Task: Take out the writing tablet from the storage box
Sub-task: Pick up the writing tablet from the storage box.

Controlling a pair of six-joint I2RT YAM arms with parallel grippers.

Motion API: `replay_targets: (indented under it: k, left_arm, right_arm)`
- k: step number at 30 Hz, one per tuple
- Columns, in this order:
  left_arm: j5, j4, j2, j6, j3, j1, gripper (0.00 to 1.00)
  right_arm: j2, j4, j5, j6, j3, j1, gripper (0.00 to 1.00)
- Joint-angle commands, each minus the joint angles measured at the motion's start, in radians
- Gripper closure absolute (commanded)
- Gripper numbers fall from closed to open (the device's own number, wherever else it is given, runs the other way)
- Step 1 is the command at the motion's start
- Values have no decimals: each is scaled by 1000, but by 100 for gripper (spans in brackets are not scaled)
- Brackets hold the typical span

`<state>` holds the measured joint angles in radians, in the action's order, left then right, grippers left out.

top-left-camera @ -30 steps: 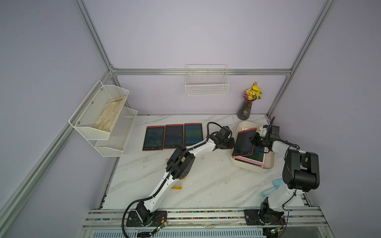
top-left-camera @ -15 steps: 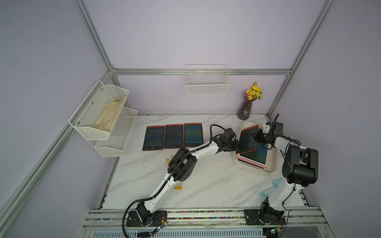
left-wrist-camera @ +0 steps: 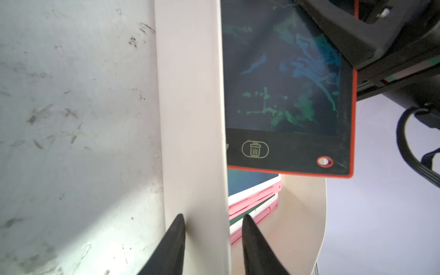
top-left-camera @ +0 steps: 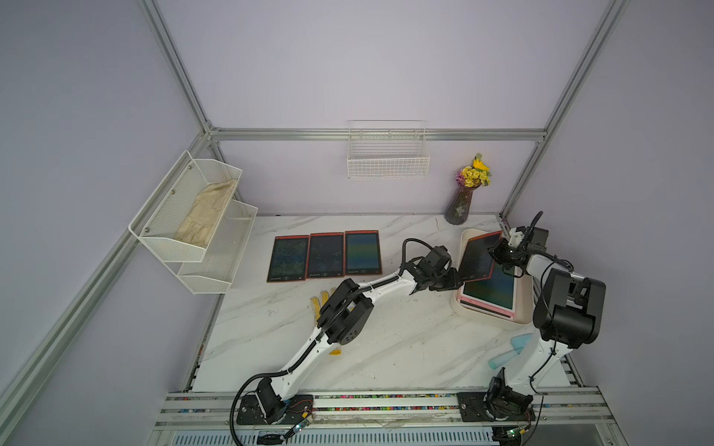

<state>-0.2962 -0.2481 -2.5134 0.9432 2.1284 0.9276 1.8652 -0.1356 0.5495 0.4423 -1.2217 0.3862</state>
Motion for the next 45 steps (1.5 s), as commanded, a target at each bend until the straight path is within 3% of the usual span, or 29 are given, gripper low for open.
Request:
replay_targets:
  k: [1,13,31,41,45]
  left_arm:
    - [-67,87,79,-5,-22,39,60]
    - [63,66,224,-148,-154,25,54]
    - [166,46,374,-227,-284,-8,50]
    - [231,38,541,-276,-454,-64,49]
    - [257,25,614,-294,-533,-90,48]
  right_arm:
    - [-13,-5,-10,-24,-2,-7,100]
    - [-147,-24,-34,-17,31,-7,100]
    - [-290,-63,-61,1,58,-7,100]
    - [-402,-90,-33,44,35,-17,100]
    - [-447,-70,10,55,23,-67,100]
